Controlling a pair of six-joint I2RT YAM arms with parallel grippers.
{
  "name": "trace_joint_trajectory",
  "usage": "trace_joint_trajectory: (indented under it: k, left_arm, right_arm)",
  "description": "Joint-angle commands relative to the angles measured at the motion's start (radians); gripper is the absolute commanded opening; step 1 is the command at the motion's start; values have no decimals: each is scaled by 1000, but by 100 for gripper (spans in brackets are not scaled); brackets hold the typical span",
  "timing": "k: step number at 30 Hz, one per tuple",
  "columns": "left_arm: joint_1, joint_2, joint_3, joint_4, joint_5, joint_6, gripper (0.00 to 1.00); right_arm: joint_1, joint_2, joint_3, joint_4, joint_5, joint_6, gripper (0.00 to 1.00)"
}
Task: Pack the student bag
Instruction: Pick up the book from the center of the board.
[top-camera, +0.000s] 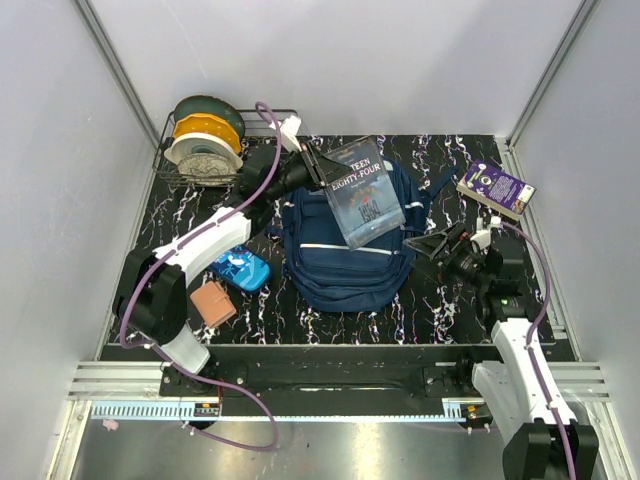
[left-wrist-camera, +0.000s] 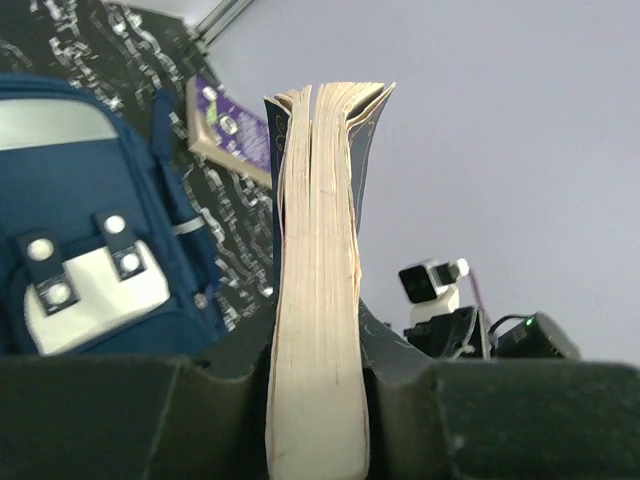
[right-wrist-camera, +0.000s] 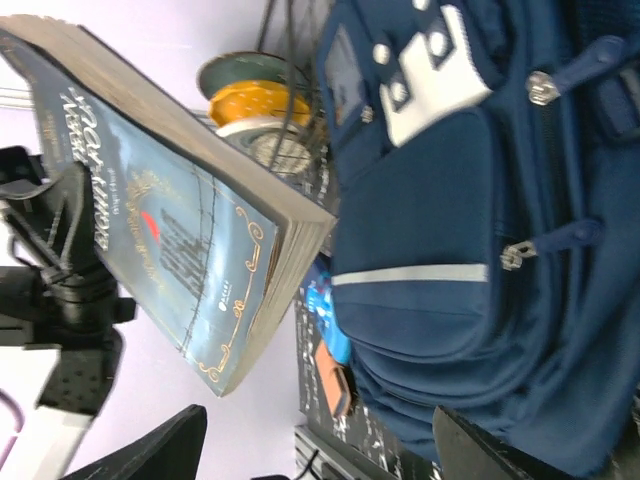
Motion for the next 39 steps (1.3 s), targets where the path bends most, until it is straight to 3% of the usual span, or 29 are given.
trace_joint_trajectory:
  k: [1, 5, 9, 12, 18, 23, 26, 29, 30, 31, 33, 34, 35, 37, 38, 39]
  left_arm:
    - [-11, -41, -8, 387, -43, -211, 0]
    - [-28, -34, -39, 470, -47, -274, 0]
    - [-48, -45, -63, 505, -65, -294, 0]
    - [-70, -43, -71, 515, -69, -305, 0]
    - [-88, -62, -100, 507, -67, -302, 0]
    - [-90, -77, -131, 504, -78, -299, 0]
    - [-90, -70, -119, 481, -66, -288, 0]
    - [-93, -62, -123, 475, -64, -289, 0]
    - [-93, -60, -125, 475, -67, -291, 0]
    - [-91, -59, -126, 472, -66, -292, 10]
    - [-93, -57, -126, 464, -55, -282, 19]
    - [-93, -59, -123, 454, -47, -273, 30]
    - [-94, -60, -102, 434, -43, -248, 60]
    - [-96, -77, -26, 171, -19, -68, 80]
    - [-105, -88, 61, 31, -41, 27, 96]
    - [-111, -100, 93, -187, -109, 210, 99]
  right_arm:
    - [35, -46, -17, 242, 33, 160, 95]
    - [98, -9, -36, 400, 77, 229, 95]
    - [188, 60, 50, 325, 160, 140, 94]
    - [220, 123, 0, 553, 179, 209, 94]
    - [234, 203, -3, 701, 214, 209, 91]
    - [236, 240, 7, 787, 190, 241, 62]
    - [239, 249, -6, 854, 161, 270, 51]
    - [240, 247, -31, 916, 142, 299, 26]
    - [240, 241, -35, 928, 136, 302, 8]
    - [240, 238, -35, 926, 131, 306, 0]
    - [242, 215, -34, 899, 121, 304, 0]
    - [239, 203, -31, 878, 125, 299, 0]
    - [240, 188, -26, 845, 143, 283, 0]
    - [240, 125, -2, 659, 176, 234, 0]
    - [240, 97, 9, 582, 227, 186, 0]
    - [240, 47, 17, 458, 254, 171, 0]
